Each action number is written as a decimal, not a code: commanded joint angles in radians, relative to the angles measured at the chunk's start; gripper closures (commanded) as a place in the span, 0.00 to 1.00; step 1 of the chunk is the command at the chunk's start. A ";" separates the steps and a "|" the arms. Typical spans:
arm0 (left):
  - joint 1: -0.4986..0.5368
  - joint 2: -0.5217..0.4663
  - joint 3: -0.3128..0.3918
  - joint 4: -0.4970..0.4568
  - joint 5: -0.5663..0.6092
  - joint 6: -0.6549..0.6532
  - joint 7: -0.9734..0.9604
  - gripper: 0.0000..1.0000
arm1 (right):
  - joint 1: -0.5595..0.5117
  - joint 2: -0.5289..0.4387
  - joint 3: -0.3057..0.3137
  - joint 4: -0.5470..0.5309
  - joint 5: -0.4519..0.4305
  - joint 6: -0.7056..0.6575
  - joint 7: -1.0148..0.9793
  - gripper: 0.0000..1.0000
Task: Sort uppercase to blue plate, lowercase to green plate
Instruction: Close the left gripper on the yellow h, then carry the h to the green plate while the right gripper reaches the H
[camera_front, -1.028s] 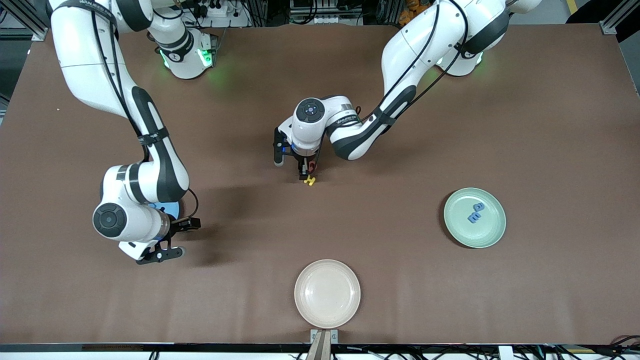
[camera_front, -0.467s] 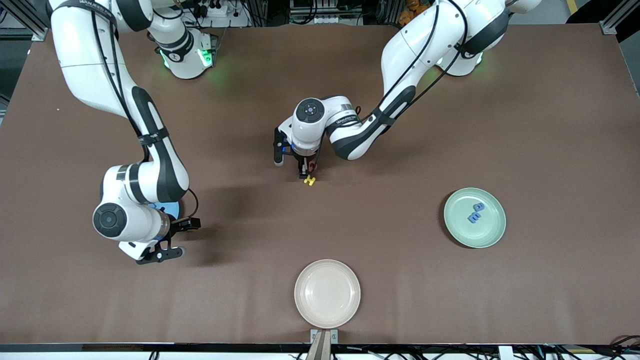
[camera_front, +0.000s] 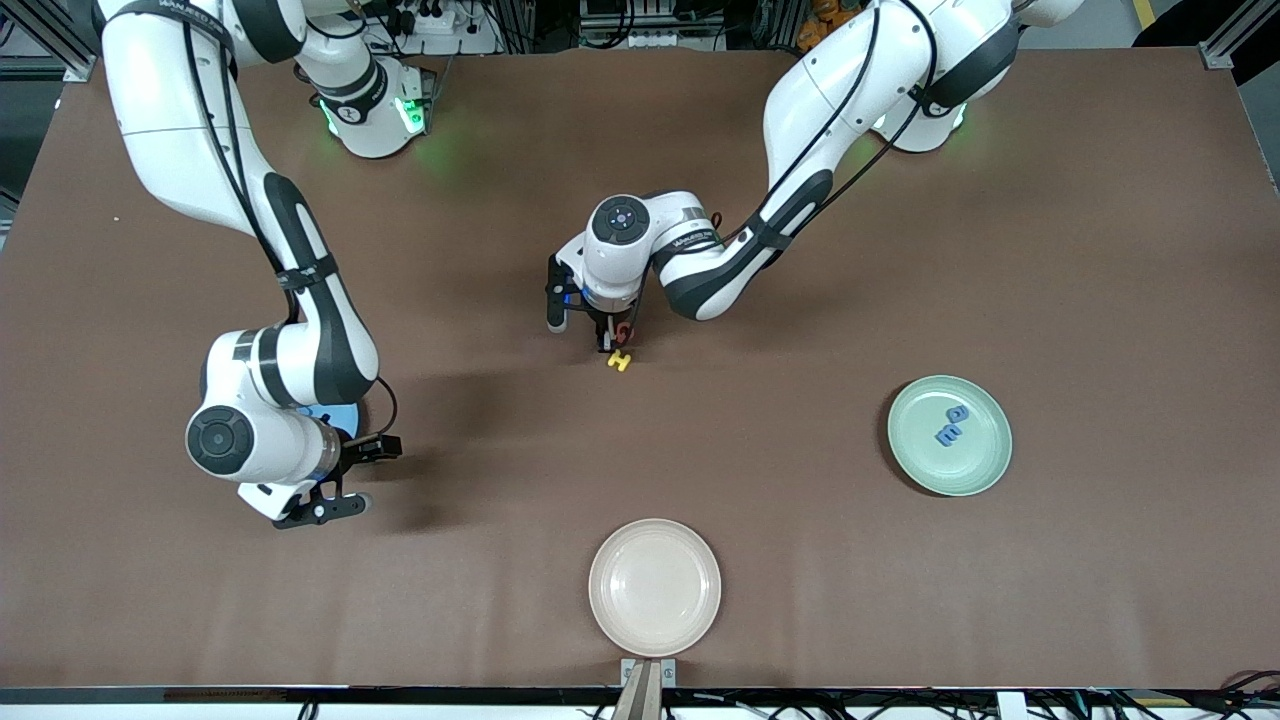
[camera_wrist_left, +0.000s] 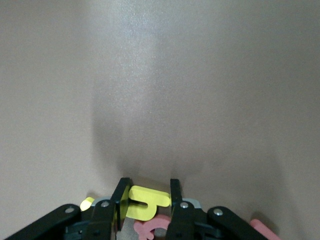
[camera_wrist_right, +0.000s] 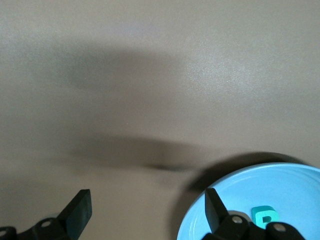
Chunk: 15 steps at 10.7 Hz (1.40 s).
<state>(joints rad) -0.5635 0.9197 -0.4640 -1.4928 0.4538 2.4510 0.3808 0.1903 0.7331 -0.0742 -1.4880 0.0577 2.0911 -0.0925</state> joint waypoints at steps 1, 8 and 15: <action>0.002 0.011 0.007 -0.007 0.028 0.006 0.006 0.77 | -0.006 -0.001 0.008 0.000 0.002 0.003 0.008 0.00; 0.008 -0.031 0.004 0.002 0.008 -0.052 0.000 0.87 | 0.018 -0.006 0.010 0.000 0.005 -0.008 0.074 0.00; 0.147 -0.224 -0.022 -0.003 -0.132 -0.263 0.013 0.88 | 0.090 -0.014 0.016 -0.005 0.005 -0.026 0.270 0.00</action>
<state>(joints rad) -0.4863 0.7746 -0.4668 -1.4649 0.3578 2.2586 0.3790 0.2574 0.7331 -0.0636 -1.4880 0.0593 2.0853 0.1100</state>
